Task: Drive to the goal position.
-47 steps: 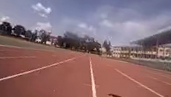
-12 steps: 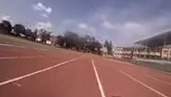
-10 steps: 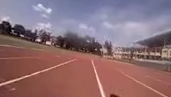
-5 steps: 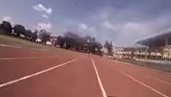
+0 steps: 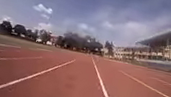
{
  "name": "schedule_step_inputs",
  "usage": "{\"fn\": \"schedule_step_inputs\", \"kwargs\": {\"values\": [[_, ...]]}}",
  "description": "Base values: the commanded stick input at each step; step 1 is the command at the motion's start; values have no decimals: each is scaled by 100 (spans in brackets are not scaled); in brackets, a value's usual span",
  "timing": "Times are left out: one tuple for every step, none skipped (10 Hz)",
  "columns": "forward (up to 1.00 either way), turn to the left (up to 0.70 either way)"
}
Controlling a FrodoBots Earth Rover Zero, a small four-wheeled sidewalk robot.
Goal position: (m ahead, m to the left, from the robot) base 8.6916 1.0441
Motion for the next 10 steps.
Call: {"fn": "schedule_step_inputs", "kwargs": {"values": [[70, 0], [70, 0], [70, 0], [70, 0], [70, 0], [70, 0], [70, 0], [70, 0], [70, 0], [70, 0]]}}
